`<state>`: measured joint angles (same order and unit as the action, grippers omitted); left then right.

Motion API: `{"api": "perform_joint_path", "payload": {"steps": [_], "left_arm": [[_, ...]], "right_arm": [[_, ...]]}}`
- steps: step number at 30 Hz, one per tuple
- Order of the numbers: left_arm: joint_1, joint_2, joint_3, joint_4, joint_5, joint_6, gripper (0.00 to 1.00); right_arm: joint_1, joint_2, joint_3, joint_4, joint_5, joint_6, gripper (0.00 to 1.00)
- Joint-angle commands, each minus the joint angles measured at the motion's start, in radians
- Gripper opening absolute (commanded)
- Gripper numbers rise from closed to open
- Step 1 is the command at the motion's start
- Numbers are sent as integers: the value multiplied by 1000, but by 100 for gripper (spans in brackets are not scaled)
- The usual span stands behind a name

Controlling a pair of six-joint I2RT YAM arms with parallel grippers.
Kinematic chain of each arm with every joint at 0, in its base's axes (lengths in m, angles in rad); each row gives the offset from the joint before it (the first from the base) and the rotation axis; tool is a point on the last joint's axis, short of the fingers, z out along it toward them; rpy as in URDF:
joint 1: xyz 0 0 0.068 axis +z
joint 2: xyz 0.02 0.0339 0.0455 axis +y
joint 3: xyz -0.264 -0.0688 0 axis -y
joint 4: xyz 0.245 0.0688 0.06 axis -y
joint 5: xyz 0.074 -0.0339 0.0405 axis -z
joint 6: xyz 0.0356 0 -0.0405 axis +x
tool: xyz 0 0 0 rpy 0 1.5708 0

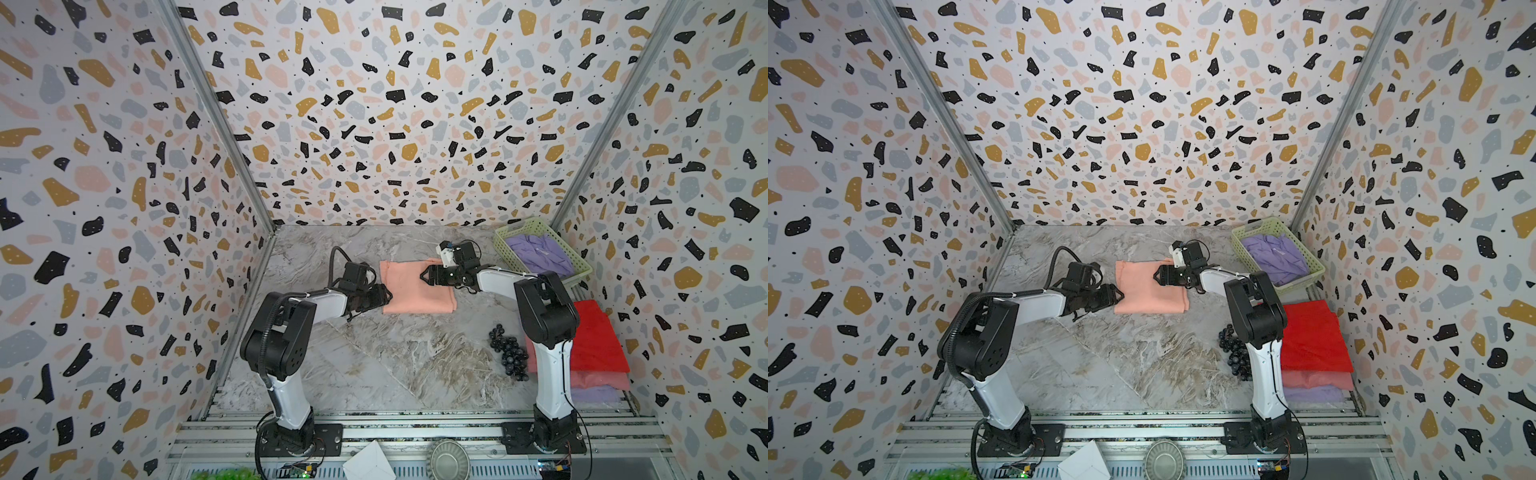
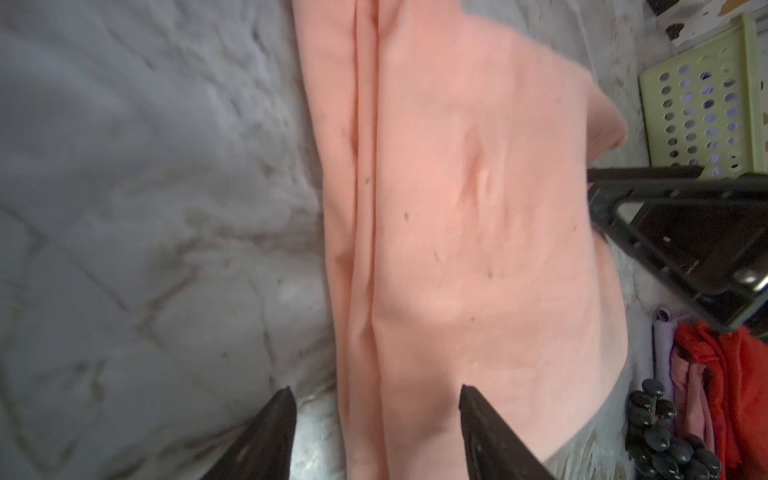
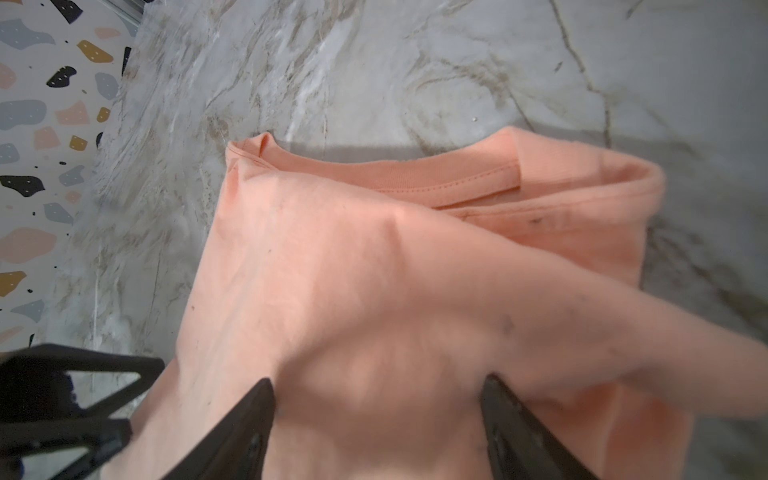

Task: Fold and stack the t-shirts

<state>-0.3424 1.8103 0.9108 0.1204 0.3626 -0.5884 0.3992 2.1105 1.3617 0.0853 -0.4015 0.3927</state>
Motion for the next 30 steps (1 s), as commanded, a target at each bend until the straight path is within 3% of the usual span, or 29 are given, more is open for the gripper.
{"api": "perform_joint_path", "payload": {"steps": [1, 6, 8, 12, 13, 17, 21, 30], "left_arm": [[-17, -27, -53, 83, 31, -67, 64], [-75, 3, -73, 182, 39, -141, 56], [-105, 26, -66, 225, 58, -176, 45], [-165, 32, -67, 350, 59, -286, 11], [-179, 30, -63, 368, 49, -304, 8], [-216, 38, -34, 461, 65, -423, 2], [-247, 46, -13, 559, 94, -532, 0], [-312, 31, 24, 531, 125, -555, 0]], "right_arm": [[0, -159, -93, 16, 65, -7, 84], [-6, -348, -266, 82, 108, 34, 88], [-13, -420, -341, 87, 98, 84, 88], [-45, -582, -551, 139, 28, 274, 92], [-56, -625, -619, 169, 23, 341, 94], [-66, -759, -862, 401, -4, 550, 99], [-77, -792, -948, 482, -14, 644, 99], [-77, -565, -965, 881, -101, 822, 99]]}}
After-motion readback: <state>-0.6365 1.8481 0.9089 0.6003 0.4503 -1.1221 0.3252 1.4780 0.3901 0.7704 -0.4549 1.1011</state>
